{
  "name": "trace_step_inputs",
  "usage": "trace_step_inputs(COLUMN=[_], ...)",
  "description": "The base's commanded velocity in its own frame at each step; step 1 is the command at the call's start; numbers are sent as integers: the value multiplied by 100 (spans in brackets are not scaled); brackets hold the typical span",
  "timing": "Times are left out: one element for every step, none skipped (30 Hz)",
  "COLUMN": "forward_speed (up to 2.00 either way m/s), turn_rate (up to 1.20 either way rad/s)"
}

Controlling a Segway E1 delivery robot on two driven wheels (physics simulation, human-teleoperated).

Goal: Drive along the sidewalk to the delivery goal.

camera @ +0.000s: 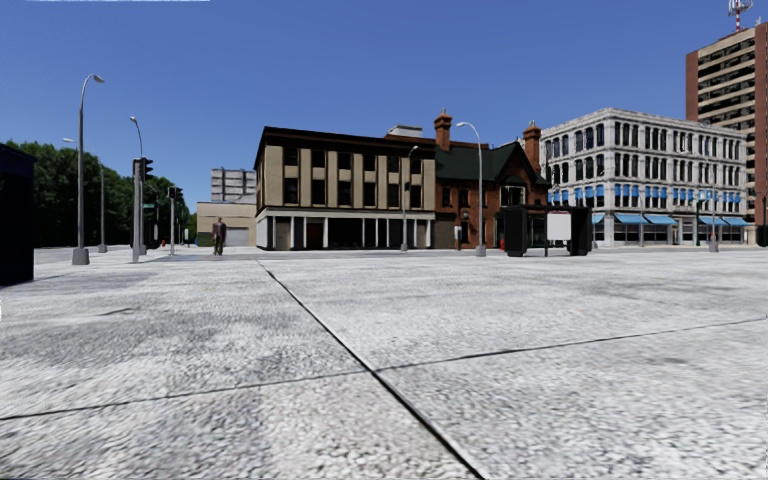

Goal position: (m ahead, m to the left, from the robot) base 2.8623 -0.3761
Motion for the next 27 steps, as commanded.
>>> trace_step_inputs(forward_speed=[82,84,86,89,89,91,91,91,91,91,91,91,91,91,91,91,91,91,91,91,91,91,91,91,91,91,91], turn_rate=[27,27,27,27,27,27,27,27,27,27,27,27,27,27,27,27,27,27,27,27,27,27,27,27,27,27,27])
